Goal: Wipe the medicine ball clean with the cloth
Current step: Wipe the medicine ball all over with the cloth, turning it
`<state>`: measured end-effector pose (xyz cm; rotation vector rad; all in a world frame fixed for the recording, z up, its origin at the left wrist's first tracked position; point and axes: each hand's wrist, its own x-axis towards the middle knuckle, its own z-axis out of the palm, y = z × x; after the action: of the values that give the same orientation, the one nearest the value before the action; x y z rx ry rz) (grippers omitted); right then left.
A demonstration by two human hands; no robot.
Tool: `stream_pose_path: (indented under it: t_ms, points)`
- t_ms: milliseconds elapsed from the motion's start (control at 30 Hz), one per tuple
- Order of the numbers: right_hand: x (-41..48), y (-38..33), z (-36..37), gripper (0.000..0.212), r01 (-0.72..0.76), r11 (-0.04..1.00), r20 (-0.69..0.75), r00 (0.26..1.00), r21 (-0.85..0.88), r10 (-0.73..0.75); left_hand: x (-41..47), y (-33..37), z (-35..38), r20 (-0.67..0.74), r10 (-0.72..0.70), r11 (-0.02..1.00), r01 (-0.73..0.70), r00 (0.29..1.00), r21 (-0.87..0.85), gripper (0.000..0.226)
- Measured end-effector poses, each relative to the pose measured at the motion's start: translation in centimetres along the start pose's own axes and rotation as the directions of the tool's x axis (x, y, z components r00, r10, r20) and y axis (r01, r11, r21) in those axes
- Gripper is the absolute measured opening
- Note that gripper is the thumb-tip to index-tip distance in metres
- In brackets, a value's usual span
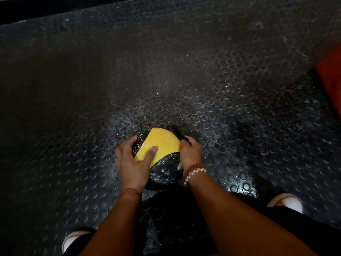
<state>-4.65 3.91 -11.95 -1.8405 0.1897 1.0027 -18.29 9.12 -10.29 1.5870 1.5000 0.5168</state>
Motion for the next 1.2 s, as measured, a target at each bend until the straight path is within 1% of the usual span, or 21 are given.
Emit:
stream_pose_path:
  t_ms: [33, 67, 133, 167, 233, 333, 400, 467, 533, 600, 667, 733, 767, 833, 900, 933, 967, 1033, 1100, 1167, 1200]
  points:
    - [0.6, -0.4, -0.1, 0.028, -0.106, 0.994, 0.015, 0.994, 0.005, 0.106, -0.1, 0.0, 0.0, 0.004, 0.006, 1.000, -0.006, 1.000, -0.003, 0.065]
    - [1.0, -0.7, -0.2, 0.030, -0.161, 0.987, 0.017, 0.987, 0.017, 0.161, -0.2, 0.0, 0.0, 0.009, 0.007, 1.000, -0.007, 1.000, -0.008, 0.065]
    - [0.7, -0.9, 0.0, 0.037, -0.169, 0.983, 0.002, 0.986, 0.066, 0.169, -0.1, 0.0, 0.0, 0.015, 0.002, 1.000, -0.002, 1.000, -0.015, 0.064]
    - [0.2, -0.8, 0.2, 0.039, -0.128, 0.989, -0.005, 0.992, 0.076, 0.128, 0.0, -0.1, -0.1, 0.014, 0.002, 1.000, -0.002, 1.000, -0.018, 0.064]
    - [-1.3, -0.5, 0.9, 0.039, 0.048, 0.998, -0.004, 0.999, 0.033, -0.048, 0.3, -0.1, -0.1, 0.005, 0.007, 1.000, -0.007, 1.000, -0.008, 0.063]
    - [-2.8, -0.1, 1.6, 0.032, 0.355, 0.927, 0.000, 0.934, -0.118, -0.357, 0.5, -0.1, -0.3, 0.004, 0.001, 1.000, -0.001, 1.000, -0.009, 0.062]
    - [-2.5, -0.4, 1.4, 0.029, 0.434, 0.880, 0.031, 0.899, -0.194, -0.437, 0.4, -0.1, -0.4, 0.008, 0.003, 1.000, -0.003, 1.000, -0.013, 0.060]
    - [-1.5, -0.9, 0.9, 0.026, 0.338, 0.926, 0.034, 0.941, -0.169, -0.337, 0.2, 0.0, -0.3, 0.017, 0.012, 1.000, -0.012, 1.000, -0.008, 0.059]
    - [0.2, -1.0, 0.4, 0.023, 0.072, 0.993, 0.045, 0.997, -0.093, -0.068, 0.0, 0.0, -0.4, 0.025, 0.015, 1.000, -0.014, 1.000, -0.022, 0.059]
    - [0.9, -0.9, -0.2, 0.023, -0.130, 0.990, 0.066, 0.989, -0.049, 0.133, -0.1, 0.0, -0.5, 0.031, 0.014, 0.999, -0.013, 0.999, -0.043, 0.058]
    - [1.4, -0.3, -0.4, 0.026, -0.229, 0.973, 0.048, 0.973, 0.017, 0.228, -0.1, 0.1, -0.6, 0.044, 0.016, 0.999, -0.014, 0.999, -0.035, 0.058]
    - [0.4, 0.2, 0.0, 0.017, -0.217, 0.973, 0.015, 0.976, 0.079, 0.216, 0.0, 0.4, -0.6, 0.055, 0.018, 1.000, -0.018, 0.998, -0.015, 0.060]
    - [-0.2, 0.4, 0.3, 0.015, -0.160, 0.983, -0.011, 0.987, 0.089, 0.162, 0.1, 0.5, -0.6, 0.057, 0.019, 1.000, -0.018, 0.998, -0.009, 0.060]
    - [-1.5, 0.6, 1.0, 0.018, 0.038, 0.999, -0.049, 0.998, 0.020, -0.037, 0.2, 0.6, -0.6, 0.057, 0.020, 1.000, -0.020, 0.998, -0.002, 0.061]
    - [-1.9, 0.6, 1.4, 0.024, 0.241, 0.965, -0.046, 0.968, -0.107, -0.247, 0.2, 0.6, -0.7, 0.058, 0.022, 1.000, -0.022, 0.998, 0.005, 0.062]
    - [-1.9, 0.2, 1.4, 0.023, 0.302, 0.940, -0.021, 0.951, -0.158, -0.309, 0.1, 0.7, -0.7, 0.061, 0.022, 1.000, -0.023, 0.998, 0.006, 0.062]
    - [-1.4, 0.0, 1.5, 0.022, 0.310, 0.933, 0.001, 0.949, -0.182, -0.315, -0.1, 0.7, -0.7, 0.064, 0.025, 1.000, -0.026, 0.998, 0.007, 0.062]
    - [-0.5, -1.0, 1.2, 0.018, 0.266, 0.946, 0.029, 0.964, -0.182, -0.266, -0.3, 0.6, -0.6, 0.062, 0.035, 0.999, -0.036, 0.997, 0.009, 0.061]
    - [0.3, -1.7, 0.7, 0.020, 0.072, 0.994, 0.020, 0.997, -0.086, -0.071, -0.3, 0.5, -0.6, 0.058, 0.036, 0.999, -0.036, 0.998, 0.000, 0.061]
    - [1.0, -1.2, -0.2, 0.028, -0.132, 0.991, 0.025, 0.991, 0.006, 0.132, -0.3, 0.4, -0.7, 0.061, 0.019, 0.999, -0.017, 0.998, -0.028, 0.060]
    - [1.3, -0.5, -0.5, 0.031, -0.169, 0.985, 0.027, 0.985, 0.019, 0.168, -0.3, 0.4, -0.7, 0.063, 0.008, 0.999, -0.005, 0.998, -0.044, 0.060]
